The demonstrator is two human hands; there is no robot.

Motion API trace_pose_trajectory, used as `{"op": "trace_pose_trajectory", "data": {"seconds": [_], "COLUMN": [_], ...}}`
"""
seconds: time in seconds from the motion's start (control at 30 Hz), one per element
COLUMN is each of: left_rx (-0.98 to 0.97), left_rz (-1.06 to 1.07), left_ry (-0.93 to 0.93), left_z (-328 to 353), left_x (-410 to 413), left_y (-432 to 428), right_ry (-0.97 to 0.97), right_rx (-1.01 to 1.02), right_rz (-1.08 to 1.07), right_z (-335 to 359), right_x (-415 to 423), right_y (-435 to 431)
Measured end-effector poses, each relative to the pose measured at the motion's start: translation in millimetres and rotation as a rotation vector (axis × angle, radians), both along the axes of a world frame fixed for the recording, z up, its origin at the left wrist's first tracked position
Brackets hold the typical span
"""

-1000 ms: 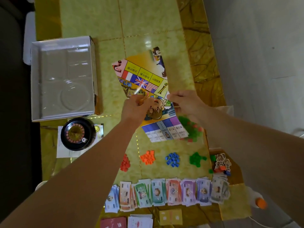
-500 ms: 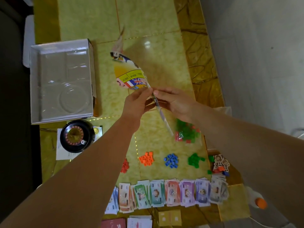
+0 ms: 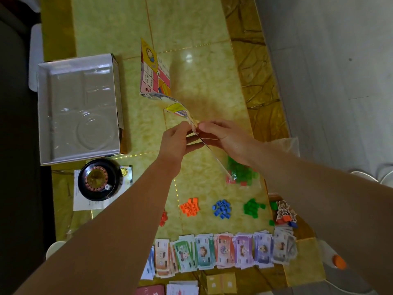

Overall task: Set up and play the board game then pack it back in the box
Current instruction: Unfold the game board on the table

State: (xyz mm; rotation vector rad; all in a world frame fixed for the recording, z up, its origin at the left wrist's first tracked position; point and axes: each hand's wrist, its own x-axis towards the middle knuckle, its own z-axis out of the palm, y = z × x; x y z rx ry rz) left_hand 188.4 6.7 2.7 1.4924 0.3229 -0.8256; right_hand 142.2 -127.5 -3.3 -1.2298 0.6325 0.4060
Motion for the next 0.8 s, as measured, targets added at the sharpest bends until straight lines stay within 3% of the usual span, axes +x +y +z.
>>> {"op": "trace_pose_trajectory", "data": {"seconds": [0.17,0.67,0.73,0.8], "left_rx": [-0.023,0.014,0.06,0.175], "left_rz": [-0.009,-0.055,-0.039,-0.022], "left_ry": [0.021,0.086,0.043,-0.029], "left_z": [7.1,5.8,4.9,0.4], "left_x": [0.5,0.9,-0.8,-0.5], "left_y": [-1.6,12.5,14.6,16.2], "right_ry": [0.0,0.083,0.114,0.149], "right_rx": [-0.086,0.09,0.037,-0.155], "right_rz": [0.074,0.054,0.023,0.003], "right_z": [1.2,0.6,5.0,11.9], "right_x": [2.5,-7.1,-5.6,-3.4], "right_y": [5.9,0.8,2.7,3.3]}}
